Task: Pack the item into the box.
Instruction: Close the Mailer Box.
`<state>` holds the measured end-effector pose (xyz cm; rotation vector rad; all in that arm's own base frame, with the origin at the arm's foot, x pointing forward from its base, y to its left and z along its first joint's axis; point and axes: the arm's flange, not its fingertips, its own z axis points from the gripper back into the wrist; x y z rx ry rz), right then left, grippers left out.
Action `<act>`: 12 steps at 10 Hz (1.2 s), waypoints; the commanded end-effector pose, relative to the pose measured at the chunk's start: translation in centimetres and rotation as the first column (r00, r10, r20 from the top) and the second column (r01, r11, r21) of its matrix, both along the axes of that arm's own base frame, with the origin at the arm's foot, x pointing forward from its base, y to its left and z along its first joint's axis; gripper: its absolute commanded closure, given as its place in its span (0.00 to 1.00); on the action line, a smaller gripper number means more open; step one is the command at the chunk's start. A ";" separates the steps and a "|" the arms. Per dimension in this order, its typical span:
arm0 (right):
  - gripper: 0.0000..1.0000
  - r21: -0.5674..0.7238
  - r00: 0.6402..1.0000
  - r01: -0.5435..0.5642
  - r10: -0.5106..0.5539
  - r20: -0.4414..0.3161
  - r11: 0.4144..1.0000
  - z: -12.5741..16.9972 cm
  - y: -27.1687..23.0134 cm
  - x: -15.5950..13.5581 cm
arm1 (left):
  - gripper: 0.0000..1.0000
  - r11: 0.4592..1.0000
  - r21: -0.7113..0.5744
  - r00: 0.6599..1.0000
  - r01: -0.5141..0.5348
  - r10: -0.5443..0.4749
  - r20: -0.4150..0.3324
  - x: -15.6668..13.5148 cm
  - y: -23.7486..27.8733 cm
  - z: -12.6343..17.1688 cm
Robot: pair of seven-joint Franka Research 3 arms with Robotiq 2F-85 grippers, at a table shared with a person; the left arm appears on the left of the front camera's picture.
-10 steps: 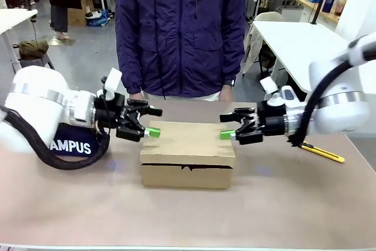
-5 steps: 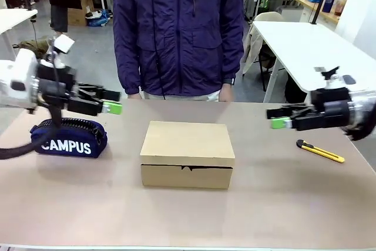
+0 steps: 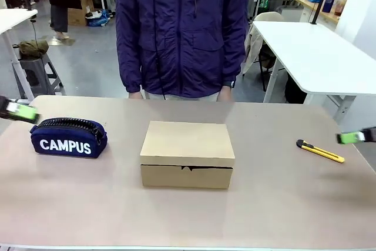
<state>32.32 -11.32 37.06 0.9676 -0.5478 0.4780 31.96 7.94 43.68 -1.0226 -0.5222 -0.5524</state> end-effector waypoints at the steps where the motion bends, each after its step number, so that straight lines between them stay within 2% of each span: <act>1: 0.00 0.062 0.994 0.078 -0.072 -0.087 0.995 0.7 -3.0 0.5 | 0.00 0.990 -0.081 0.993 -0.119 0.120 0.005 0.5 3.0 1.8; 3: 0.00 0.065 0.990 0.114 -0.108 -0.095 0.991 0.6 -4.4 0.7 | 0.00 0.981 -0.075 0.984 -0.179 0.179 -0.011 0.5 4.7 1.0; 4: 0.00 0.021 0.995 0.071 -0.070 -0.065 0.997 0.1 -3.7 1.1 | 0.00 0.984 0.065 0.984 -0.169 0.172 -0.042 1.1 4.7 -0.5; 5: 0.00 0.035 0.991 0.108 -0.105 -0.077 0.994 -0.3 -4.4 -0.3 | 0.00 0.986 -0.068 0.988 -0.155 0.156 0.006 -0.3 5.6 1.4; 12: 0.00 0.035 0.991 0.108 -0.105 -0.077 0.994 -0.3 -4.4 -0.3 | 0.00 0.986 -0.068 0.988 -0.155 0.156 0.006 -0.3 5.6 1.4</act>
